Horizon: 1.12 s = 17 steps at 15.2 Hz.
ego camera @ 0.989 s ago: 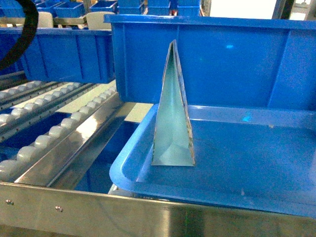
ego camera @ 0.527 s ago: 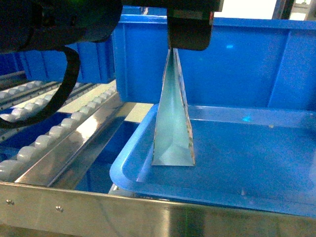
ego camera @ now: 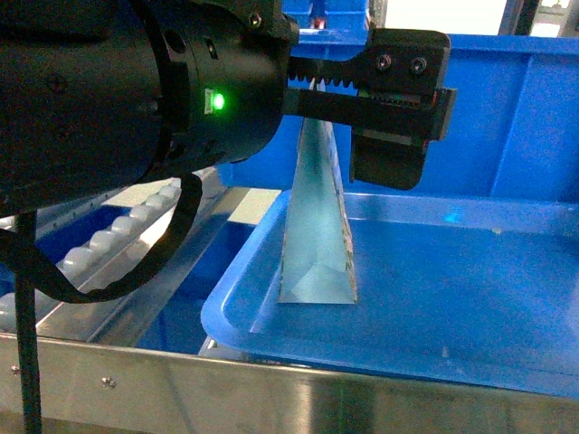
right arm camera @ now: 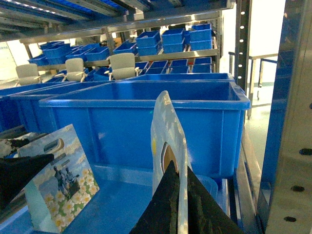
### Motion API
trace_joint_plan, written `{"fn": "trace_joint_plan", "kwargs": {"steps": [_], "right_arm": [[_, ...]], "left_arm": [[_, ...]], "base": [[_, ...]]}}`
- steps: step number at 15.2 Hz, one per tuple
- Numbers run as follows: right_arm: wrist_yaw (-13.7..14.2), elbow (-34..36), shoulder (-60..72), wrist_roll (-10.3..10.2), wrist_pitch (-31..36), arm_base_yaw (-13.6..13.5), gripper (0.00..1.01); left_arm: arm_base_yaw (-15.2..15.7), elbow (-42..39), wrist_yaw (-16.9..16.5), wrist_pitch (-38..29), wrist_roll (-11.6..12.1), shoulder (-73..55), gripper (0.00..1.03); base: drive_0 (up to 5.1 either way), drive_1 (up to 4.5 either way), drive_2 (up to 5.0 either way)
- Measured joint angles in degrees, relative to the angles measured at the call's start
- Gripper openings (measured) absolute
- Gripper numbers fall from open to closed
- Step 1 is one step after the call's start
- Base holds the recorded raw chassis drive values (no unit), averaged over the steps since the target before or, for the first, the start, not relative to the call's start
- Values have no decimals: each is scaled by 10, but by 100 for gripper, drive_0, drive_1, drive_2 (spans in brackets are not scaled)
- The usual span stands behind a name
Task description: Move flower gift bag to table near conveyor
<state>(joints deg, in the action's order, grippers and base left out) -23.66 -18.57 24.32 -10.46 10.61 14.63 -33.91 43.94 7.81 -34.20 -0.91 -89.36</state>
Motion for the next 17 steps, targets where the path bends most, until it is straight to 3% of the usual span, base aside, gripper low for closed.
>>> {"fn": "trace_joint_plan", "kwargs": {"steps": [2, 10, 11, 17], "right_arm": [[0, 0, 0, 0, 0, 0, 2], [0, 0, 0, 0, 0, 0, 2], [0, 0, 0, 0, 0, 0, 2], [0, 0, 0, 0, 0, 0, 2]], "left_arm": [[6, 2, -3, -5, -2, -12, 98], [11, 21, -10, 3, -6, -36, 6], [11, 21, -7, 4, -7, -37, 2], [7, 22, 27, -13, -5, -37, 2]], "base": [[0, 0, 0], [0, 0, 0], [0, 0, 0], [0, 0, 0]]}}
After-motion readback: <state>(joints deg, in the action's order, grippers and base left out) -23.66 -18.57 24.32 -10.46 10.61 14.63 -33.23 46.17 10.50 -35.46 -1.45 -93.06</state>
